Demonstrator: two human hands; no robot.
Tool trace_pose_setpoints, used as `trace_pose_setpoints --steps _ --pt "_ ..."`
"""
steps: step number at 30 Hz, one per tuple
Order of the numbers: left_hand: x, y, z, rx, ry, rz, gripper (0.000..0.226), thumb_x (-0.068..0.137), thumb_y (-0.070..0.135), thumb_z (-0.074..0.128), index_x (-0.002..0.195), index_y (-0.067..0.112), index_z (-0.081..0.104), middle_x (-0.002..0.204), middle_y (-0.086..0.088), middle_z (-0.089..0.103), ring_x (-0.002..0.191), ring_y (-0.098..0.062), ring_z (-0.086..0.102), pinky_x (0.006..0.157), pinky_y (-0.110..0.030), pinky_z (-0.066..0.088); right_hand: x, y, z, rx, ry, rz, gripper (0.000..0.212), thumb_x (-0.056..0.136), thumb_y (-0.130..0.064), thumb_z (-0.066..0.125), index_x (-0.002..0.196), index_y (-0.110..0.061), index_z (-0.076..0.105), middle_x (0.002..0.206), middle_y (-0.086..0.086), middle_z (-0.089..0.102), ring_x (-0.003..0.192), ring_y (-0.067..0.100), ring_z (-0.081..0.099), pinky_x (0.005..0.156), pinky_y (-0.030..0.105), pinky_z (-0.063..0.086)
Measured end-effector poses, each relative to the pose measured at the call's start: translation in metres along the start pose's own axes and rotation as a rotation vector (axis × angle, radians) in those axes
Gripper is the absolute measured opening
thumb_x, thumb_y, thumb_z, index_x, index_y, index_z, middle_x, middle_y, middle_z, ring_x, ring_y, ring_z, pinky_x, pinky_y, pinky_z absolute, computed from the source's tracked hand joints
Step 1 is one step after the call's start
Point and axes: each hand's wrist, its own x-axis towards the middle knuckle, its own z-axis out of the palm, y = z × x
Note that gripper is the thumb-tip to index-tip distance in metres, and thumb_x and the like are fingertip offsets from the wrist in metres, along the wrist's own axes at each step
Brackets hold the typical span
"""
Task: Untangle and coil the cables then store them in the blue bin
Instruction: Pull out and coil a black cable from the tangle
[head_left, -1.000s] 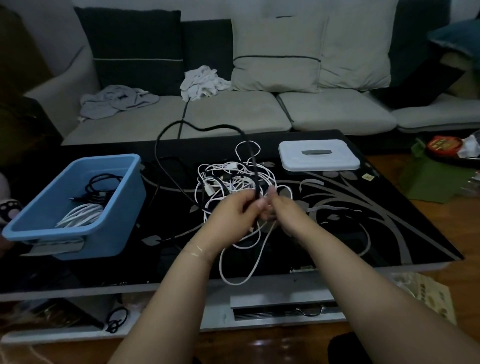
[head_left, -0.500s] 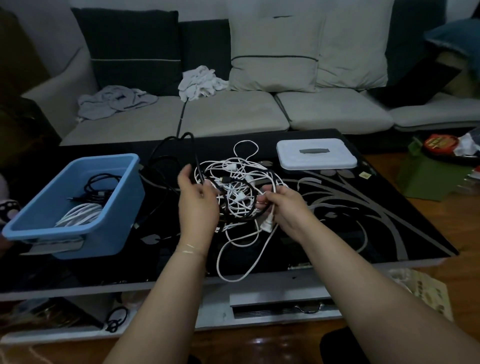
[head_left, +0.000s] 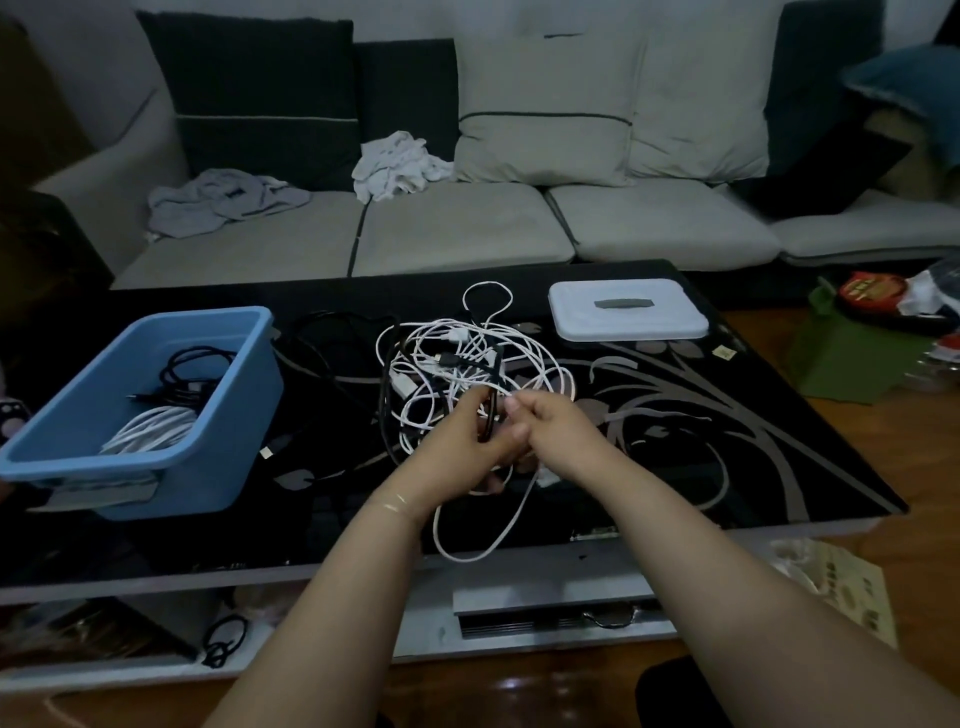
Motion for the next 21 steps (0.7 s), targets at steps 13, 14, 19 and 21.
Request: trace_pose_setpoints --steps 13,14,19,21 --pt "-0.002 0.010 -0.048 -0.571 0.326 0.160 0.028 0.104 0.025 0.037 0.102 0.017 0.063 0.053 0.005 0.032 0.045 -0.007 0.027 0.045 -0.021 0.021 0.030 0.029 -0.029 0.026 0.374 0.264 0.021 0.098 -0.027 0.048 0.099 -0.008 0.056 0.090 0.013 0.066 0.080 0.026 0.065 0.069 0.031 0.050" --pt "-0.003 0.010 -0.047 -0.543 0.302 0.173 0.026 0.104 0.024 0.037 0.106 0.019 0.063 0.053 0.004 0.032 0.045 -0.006 0.028 0.044 -0.020 0.022 0.030 0.029 -0.026 -0.089 0.375 0.254 0.024 0.094 -0.031 0.055 0.101 -0.007 0.057 0.098 0.013 0.065 0.092 0.028 0.063 0.073 0.030 0.047" --pt "-0.006 0.008 -0.032 -0.318 0.001 0.090 0.016 0.099 0.005 0.046 0.096 0.014 0.059 0.070 0.003 0.060 0.053 -0.004 0.053 0.052 -0.018 0.045 0.019 0.013 -0.022 -0.340 0.566 0.236 0.057 0.093 -0.035 0.055 0.137 -0.003 0.040 0.140 0.020 0.040 0.130 0.034 0.038 0.105 0.038 0.033" --pt "-0.007 0.004 -0.027 -0.263 -0.125 0.047 0.013 0.096 -0.001 0.051 0.093 0.011 0.057 0.078 -0.002 0.064 0.061 -0.005 0.060 0.062 -0.021 0.050 0.016 0.003 -0.020 -0.242 0.614 0.177 0.041 0.098 -0.040 0.043 0.119 -0.007 0.055 0.131 0.020 0.049 0.122 0.033 0.045 0.102 0.038 0.035"
